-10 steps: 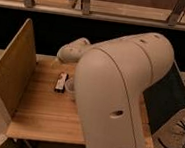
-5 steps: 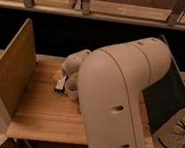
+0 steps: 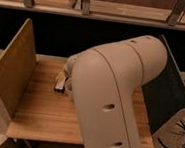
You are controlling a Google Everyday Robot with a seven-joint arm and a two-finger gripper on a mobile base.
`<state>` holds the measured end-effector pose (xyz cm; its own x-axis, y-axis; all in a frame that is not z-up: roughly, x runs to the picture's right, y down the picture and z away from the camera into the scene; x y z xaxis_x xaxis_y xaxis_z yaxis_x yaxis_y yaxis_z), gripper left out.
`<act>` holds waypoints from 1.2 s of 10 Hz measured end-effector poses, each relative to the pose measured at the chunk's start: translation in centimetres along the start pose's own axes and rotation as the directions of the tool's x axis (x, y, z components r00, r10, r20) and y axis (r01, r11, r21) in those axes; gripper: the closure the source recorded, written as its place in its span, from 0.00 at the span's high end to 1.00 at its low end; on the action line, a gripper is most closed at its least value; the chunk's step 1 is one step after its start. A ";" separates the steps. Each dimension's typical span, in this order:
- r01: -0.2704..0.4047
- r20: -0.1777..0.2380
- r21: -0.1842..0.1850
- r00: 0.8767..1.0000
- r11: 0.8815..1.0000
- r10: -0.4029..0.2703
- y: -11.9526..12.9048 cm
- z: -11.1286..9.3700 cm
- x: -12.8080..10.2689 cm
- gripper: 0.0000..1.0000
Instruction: Place the eraser on the white sponge
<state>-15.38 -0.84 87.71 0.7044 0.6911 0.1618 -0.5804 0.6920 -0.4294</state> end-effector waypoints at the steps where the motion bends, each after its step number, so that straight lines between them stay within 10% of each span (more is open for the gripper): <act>1: -0.001 0.001 0.000 1.000 1.000 0.001 0.0 0.0 -0.1 0.80; 4: -0.152 0.005 -0.018 0.988 0.988 0.152 -1.0 2.0 0.1 0.80; 7: -0.331 -0.029 -0.035 0.944 0.943 0.330 -1.8 4.8 1.1 0.80; 12: -0.343 -0.087 -0.086 0.938 0.935 0.336 0.1 7.6 -1.5 0.80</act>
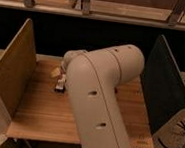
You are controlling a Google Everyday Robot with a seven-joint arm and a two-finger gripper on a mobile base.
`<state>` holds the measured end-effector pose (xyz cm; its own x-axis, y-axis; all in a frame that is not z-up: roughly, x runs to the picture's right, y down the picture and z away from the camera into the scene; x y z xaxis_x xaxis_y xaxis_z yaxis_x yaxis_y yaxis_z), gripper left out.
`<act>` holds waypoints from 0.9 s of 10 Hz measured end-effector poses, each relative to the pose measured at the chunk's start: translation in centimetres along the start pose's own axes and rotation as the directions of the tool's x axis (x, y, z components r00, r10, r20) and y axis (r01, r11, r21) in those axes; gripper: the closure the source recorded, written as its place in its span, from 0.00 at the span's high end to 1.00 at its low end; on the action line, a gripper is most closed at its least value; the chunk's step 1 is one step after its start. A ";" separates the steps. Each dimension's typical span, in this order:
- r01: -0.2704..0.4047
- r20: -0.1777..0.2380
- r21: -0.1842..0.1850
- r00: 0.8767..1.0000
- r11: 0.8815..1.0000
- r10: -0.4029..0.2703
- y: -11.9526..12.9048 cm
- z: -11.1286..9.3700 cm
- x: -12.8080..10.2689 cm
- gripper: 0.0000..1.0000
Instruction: Place the eraser on the white sponge
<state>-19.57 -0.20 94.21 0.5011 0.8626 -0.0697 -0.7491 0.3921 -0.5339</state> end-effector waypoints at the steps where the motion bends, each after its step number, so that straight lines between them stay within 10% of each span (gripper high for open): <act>1: 0.002 -0.021 -0.011 1.000 1.000 -0.003 0.3 0.6 0.3 0.80; 9: -0.043 -0.177 -0.052 0.984 0.998 0.033 -0.7 3.7 2.6 0.80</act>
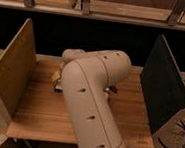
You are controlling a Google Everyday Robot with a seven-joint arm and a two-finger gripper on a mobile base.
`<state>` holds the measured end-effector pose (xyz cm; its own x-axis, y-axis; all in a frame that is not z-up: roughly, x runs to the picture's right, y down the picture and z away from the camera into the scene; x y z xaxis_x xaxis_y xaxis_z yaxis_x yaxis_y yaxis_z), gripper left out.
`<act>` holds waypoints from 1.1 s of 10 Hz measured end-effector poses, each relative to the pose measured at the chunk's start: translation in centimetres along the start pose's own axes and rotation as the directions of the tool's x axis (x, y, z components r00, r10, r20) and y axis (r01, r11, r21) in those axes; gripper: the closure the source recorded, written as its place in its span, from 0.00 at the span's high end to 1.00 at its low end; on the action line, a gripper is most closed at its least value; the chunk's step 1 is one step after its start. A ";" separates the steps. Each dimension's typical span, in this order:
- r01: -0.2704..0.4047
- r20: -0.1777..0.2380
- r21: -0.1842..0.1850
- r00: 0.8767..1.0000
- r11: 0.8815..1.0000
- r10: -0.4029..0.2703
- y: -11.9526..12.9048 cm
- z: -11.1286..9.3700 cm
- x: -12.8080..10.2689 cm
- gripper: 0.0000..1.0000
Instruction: Place the eraser on the white sponge
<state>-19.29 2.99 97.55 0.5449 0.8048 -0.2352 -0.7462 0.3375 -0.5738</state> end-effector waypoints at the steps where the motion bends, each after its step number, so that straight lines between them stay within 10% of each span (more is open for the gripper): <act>1: -0.007 -0.005 -0.013 1.000 1.000 0.007 0.0 0.3 0.1 0.80; 4: -0.015 -0.018 -0.048 1.000 0.999 0.014 0.0 1.1 0.3 0.73; 11: -0.016 -0.020 -0.071 1.000 0.997 0.014 -1.0 1.5 0.4 0.03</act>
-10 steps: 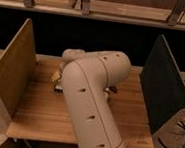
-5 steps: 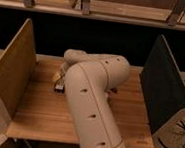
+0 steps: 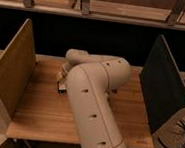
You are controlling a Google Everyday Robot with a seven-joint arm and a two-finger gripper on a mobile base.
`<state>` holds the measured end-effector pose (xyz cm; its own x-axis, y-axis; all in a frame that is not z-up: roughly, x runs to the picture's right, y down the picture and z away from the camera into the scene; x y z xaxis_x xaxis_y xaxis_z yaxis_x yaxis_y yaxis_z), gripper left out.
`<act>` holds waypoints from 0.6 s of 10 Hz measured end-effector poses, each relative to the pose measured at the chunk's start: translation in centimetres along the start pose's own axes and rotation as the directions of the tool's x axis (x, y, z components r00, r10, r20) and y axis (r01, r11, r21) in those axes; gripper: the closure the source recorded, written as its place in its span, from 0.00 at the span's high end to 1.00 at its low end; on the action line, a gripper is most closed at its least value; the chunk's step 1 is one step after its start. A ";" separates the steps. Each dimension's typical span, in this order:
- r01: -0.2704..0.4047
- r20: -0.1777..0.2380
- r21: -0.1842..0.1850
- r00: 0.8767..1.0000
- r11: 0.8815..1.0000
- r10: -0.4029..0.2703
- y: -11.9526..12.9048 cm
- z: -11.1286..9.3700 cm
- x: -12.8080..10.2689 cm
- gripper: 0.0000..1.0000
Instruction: Place the eraser on the white sponge
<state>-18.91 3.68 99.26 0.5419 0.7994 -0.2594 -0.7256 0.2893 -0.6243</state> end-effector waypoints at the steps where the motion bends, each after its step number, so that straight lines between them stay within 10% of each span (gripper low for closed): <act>1: 0.000 0.004 -0.001 1.000 1.000 0.000 -0.1 0.0 0.0 0.00; 6: 0.067 0.161 0.060 0.984 0.996 -0.076 -1.2 -4.5 -3.5 0.00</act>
<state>-18.04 -1.85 97.59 0.5202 0.8494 -0.0888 -0.7116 0.3736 -0.5950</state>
